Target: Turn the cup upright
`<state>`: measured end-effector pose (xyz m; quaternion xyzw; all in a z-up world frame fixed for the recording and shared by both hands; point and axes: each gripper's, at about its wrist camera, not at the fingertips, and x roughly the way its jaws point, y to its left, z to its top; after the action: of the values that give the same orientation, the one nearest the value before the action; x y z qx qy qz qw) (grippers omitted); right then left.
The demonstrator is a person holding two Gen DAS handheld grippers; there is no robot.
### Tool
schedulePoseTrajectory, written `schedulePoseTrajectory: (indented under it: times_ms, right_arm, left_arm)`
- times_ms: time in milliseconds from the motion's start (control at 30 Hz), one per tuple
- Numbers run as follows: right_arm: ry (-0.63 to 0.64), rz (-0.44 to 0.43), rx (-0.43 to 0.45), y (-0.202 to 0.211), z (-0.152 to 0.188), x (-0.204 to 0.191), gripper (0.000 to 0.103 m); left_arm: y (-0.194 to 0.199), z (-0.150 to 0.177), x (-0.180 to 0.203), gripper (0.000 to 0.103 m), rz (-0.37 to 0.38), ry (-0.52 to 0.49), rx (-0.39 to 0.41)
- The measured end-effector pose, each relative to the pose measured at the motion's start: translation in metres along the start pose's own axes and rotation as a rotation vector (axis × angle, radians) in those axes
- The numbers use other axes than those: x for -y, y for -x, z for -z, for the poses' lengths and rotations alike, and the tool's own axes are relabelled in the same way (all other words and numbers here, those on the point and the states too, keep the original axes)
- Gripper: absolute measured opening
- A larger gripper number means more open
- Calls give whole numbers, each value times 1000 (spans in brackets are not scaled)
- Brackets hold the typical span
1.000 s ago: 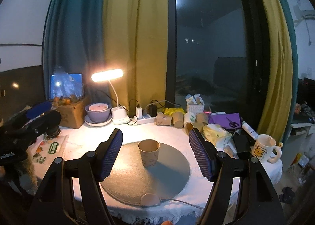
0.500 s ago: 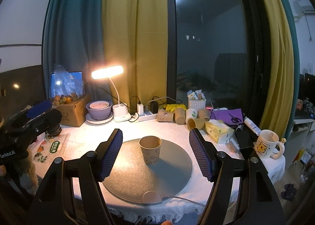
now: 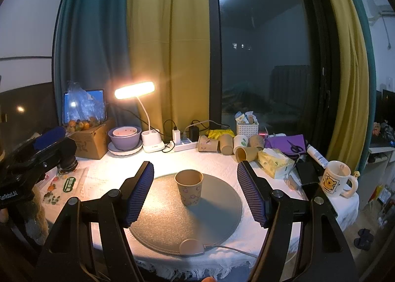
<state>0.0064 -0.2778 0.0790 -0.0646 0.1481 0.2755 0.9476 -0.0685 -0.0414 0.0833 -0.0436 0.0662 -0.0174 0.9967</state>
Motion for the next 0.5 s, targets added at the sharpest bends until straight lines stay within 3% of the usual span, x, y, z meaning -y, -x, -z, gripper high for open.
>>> schedulePoseTrajectory:
  times_ms: [500]
  right_arm:
    - [-2,0,-4,0,2,-2,73]
  left_arm:
    - [0,0,2,93,8,1,-1]
